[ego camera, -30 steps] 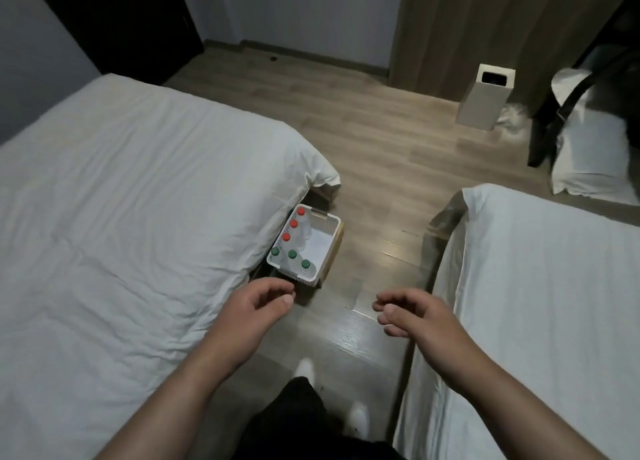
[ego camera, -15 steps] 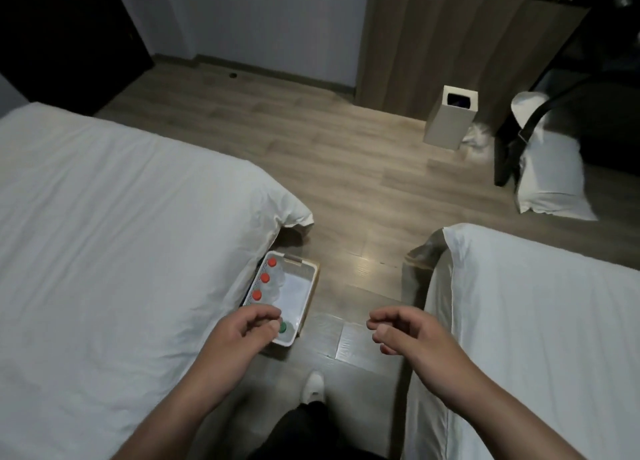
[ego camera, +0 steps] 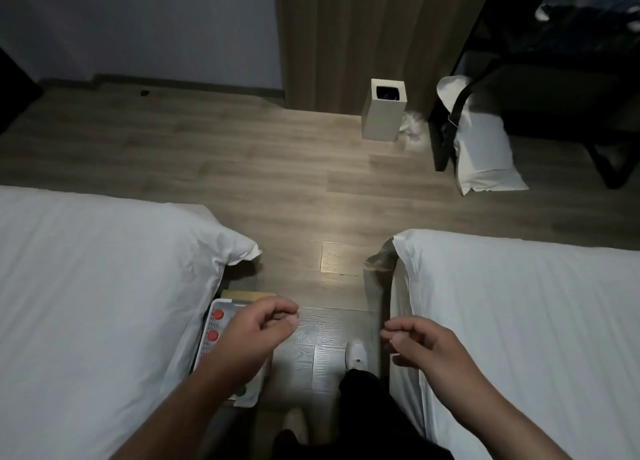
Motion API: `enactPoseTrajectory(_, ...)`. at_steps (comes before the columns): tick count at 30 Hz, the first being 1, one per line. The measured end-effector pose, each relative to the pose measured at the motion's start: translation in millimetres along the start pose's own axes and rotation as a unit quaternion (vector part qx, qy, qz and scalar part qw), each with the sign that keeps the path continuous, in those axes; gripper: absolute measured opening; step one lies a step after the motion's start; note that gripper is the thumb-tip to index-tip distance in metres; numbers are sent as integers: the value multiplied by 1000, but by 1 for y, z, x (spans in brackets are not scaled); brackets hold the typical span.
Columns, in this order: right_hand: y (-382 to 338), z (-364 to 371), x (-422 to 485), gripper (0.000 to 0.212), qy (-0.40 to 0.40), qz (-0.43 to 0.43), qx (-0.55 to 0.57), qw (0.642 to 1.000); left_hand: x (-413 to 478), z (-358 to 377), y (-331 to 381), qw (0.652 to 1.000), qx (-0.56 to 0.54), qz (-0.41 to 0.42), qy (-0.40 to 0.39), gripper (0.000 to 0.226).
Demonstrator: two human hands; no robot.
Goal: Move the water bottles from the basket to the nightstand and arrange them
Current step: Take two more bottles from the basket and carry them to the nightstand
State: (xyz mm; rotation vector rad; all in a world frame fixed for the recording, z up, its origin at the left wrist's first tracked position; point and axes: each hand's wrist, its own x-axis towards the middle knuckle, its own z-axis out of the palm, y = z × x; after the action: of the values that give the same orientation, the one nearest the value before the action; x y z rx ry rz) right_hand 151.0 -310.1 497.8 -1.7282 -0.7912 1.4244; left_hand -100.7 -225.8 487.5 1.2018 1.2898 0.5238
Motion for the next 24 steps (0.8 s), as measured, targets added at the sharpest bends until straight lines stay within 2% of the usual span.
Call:
enactPoseTrajectory(4,-25,-21,50,12,-29,-10,-25,999,34,8,15,998,54,0,16,9)
enactPoseTrajectory(7,-47,-33,93,8,-54,-10,-21,998,55,16,28,996,77,5,33,15)
enactPoseTrajectory(12,-80,-32,158,23,-137,-22,-109,984,68,19,37,990,-5,-51,132,11)
enactPoseTrajectory(16,-106,-2,188,13,-205,-34,-151,966,60,0,39,978,-55,-60,194,24)
enactPoseTrajectory(19,-123,35,207,19,-259,-50,-187,946,53,-24,21,948,-145,-72,274,32)
enactPoseTrajectory(24,-142,103,224,7,-335,-66,-231,911,38,-56,-24,886,-255,-94,375,28)
